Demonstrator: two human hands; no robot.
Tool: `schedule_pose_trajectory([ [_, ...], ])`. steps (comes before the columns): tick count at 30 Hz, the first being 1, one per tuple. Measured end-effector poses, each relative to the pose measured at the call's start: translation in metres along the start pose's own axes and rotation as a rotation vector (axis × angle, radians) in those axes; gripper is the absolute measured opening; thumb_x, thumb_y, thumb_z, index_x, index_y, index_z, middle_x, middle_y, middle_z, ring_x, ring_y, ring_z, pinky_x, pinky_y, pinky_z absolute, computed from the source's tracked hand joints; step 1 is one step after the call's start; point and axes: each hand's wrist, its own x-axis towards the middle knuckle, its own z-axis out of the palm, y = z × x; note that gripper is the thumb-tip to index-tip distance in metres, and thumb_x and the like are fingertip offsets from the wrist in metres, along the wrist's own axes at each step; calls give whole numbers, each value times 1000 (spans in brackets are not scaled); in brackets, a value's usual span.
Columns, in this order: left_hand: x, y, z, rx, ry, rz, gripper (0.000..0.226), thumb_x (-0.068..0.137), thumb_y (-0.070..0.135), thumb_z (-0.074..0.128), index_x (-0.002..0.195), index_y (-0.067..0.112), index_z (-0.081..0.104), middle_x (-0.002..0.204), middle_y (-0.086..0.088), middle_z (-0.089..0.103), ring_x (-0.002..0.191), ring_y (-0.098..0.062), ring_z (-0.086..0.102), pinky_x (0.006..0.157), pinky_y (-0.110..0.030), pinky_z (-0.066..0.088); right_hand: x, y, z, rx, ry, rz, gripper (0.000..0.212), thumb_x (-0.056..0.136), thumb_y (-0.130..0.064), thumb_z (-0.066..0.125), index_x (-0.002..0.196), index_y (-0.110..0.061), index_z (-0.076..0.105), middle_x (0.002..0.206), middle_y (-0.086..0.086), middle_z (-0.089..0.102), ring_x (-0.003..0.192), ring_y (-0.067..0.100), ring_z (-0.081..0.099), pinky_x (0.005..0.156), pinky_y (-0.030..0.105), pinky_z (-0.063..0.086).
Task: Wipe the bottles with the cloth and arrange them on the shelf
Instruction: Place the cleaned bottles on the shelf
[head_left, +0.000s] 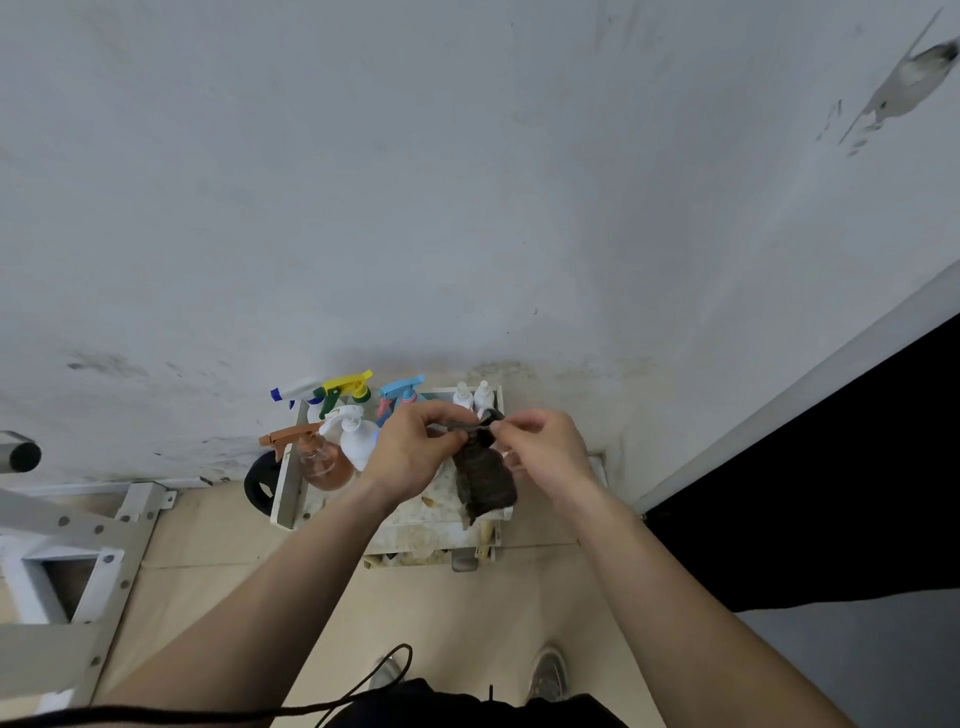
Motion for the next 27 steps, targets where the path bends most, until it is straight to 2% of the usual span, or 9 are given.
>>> schedule_pose_trajectory([
  [2,-1,0,-1,5,-32,10,21,93,3,68,100,20,78,94,15,74,85,-10,70,80,-18,56,9,4,-6,-115,122,-61,13,86,-30,78,92,-27,67,93,-6,67,85,12,65,75,34,56],
  [3,0,0,-1,-1,-47,16,21,92,2,68,98,20,78,92,15,75,86,-11,70,79,-17,56,13,4,-9,-149,93,-69,18,85,-30,79,97,-29,67,99,-7,63,92,11,64,75,30,54],
  [7,3,-3,-6,-11,-90,36,19,92,2,69,99,17,78,95,4,77,88,-11,72,83,-23,58,21,5,-17,-279,-224,-73,33,79,-24,86,110,-26,73,111,-7,65,106,12,62,82,24,47],
  [11,4,-1,-10,-44,-88,23,17,91,2,70,101,13,78,96,1,77,86,-10,72,83,-25,59,22,6,-13,-275,-321,-135,33,72,-25,92,101,-21,76,99,-11,72,86,5,64,75,17,48],
  [15,5,-1,-12,-65,-88,1,18,90,0,71,102,12,78,96,-2,77,85,-12,72,81,-27,60,22,7,-10,-256,-326,-228,20,76,-18,89,87,-28,76,85,-9,74,73,-1,65,72,17,49],
  [17,6,-2,-13,-62,-83,-7,18,90,1,71,101,12,79,96,-1,77,87,-15,72,81,-28,61,22,6,-10,-287,-299,-264,24,80,-13,86,84,-33,74,82,-10,72,72,-6,63,71,14,49],
  [21,6,-2,-14,-26,-59,-11,17,90,2,71,100,14,79,96,1,76,88,-13,71,78,-24,60,26,8,-12,-283,-309,-283,28,85,-6,78,86,-35,75,85,-6,76,86,7,72,81,26,58],
  [24,5,0,-12,-32,-63,-30,16,90,2,71,102,10,78,97,-2,76,83,-7,67,68,-15,55,26,6,-9,-243,-341,-251,34,92,1,63,86,-31,73,80,-8,74,79,6,71,72,24,55],
  [27,6,-1,-11,-76,-44,-57,17,91,2,70,105,8,77,100,-10,75,83,-11,68,65,-16,55,23,5,-4,-53,-374,-111,29,97,5,49,92,-17,67,82,1,67,72,13,62,63,24,50],
])
